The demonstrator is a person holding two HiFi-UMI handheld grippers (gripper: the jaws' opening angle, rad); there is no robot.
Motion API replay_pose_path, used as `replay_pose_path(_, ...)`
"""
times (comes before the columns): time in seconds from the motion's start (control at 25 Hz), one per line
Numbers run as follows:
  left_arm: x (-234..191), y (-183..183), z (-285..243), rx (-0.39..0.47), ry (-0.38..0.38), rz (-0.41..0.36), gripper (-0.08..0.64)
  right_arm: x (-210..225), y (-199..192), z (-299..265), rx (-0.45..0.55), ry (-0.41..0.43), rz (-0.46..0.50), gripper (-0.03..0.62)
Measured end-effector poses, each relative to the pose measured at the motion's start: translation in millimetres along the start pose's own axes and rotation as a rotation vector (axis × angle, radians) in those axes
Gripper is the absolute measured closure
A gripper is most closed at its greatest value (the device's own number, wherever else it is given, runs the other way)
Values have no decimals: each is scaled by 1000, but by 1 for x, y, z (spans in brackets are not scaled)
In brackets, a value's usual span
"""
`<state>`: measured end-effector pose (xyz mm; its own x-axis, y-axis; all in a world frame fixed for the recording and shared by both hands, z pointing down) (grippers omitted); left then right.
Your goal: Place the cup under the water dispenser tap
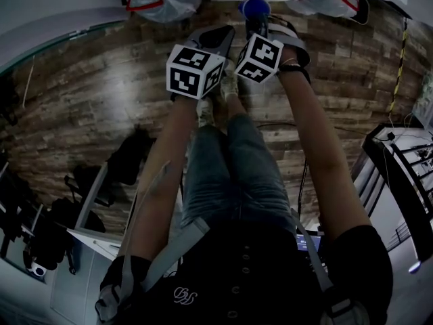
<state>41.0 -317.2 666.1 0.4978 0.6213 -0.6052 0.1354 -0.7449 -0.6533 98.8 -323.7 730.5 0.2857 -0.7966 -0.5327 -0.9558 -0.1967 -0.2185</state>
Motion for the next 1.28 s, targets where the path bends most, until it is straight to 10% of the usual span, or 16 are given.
replay_pose_path(1.28,-7,10,17,41,29,-38,555,35,2,-51,-46,-41,-4,502)
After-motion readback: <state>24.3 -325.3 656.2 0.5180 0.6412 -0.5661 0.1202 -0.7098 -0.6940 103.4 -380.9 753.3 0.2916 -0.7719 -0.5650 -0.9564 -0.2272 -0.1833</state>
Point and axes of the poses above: the fingertips, and each gripper's own axes: z backward along the fingers, x to its right, y out of its top, the point moved 3 cm from there along z, backward along the fingers, and after that the axes turned 14 degrees about -y, right-handed, at the moved point
